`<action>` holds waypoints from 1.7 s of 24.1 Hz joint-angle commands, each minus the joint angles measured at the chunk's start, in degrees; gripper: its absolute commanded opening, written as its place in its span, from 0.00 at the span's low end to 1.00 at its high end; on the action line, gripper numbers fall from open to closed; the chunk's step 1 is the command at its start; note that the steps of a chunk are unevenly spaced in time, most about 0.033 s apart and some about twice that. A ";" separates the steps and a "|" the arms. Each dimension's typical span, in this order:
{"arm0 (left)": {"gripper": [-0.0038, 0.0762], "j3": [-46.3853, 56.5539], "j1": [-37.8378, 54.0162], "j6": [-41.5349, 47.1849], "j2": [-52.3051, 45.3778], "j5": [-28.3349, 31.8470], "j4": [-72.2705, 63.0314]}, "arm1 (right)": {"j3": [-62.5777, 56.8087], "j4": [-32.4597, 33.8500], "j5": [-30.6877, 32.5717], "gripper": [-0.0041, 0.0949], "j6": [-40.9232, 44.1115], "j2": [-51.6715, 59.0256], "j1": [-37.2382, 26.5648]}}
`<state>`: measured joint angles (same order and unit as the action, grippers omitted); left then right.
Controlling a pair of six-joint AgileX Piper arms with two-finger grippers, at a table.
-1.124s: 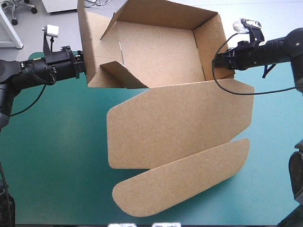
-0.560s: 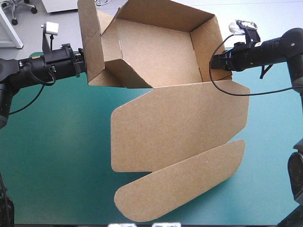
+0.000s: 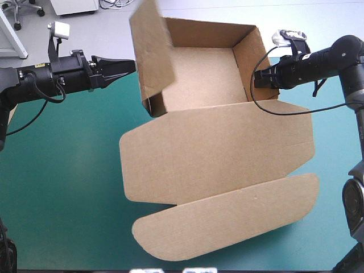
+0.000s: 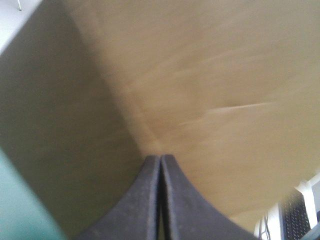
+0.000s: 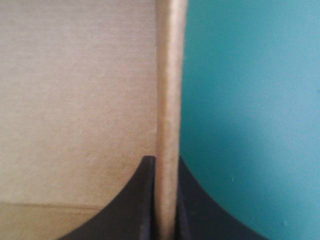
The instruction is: Fold the box
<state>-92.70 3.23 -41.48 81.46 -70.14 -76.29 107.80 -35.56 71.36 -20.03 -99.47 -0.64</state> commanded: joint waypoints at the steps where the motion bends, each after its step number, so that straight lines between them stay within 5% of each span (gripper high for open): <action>1: 0.04 -2.10 -0.53 0.60 -2.31 -0.67 -4.49 | 1.31 -0.74 -2.09 0.04 0.08 1.89 0.22; 10: 0.04 -2.40 0.94 -0.31 -2.15 1.50 -1.06 | 1.31 2.71 -2.30 0.04 0.67 1.77 2.45; 17: 0.04 -10.15 11.52 8.25 -1.58 18.55 29.98 | 1.31 3.60 -2.20 0.04 1.09 1.77 2.45; 20: 0.04 -8.50 16.73 14.61 2.93 17.93 34.77 | 1.31 2.77 -1.96 0.04 0.96 1.77 2.45; 28: 0.04 5.92 18.48 11.72 9.50 16.44 27.77 | 1.31 2.78 -1.72 0.04 0.85 1.77 2.45; 33: 0.04 16.24 18.48 -0.90 10.38 8.54 7.67 | 1.31 2.89 -1.73 0.04 0.76 1.77 2.45; 41: 0.04 18.00 14.92 -6.68 10.38 -3.82 -7.31 | 1.31 3.02 -2.04 0.04 0.73 1.77 2.45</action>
<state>-73.41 20.30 -46.58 94.52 -67.85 -74.67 107.50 -29.12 71.25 -19.40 -100.63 1.80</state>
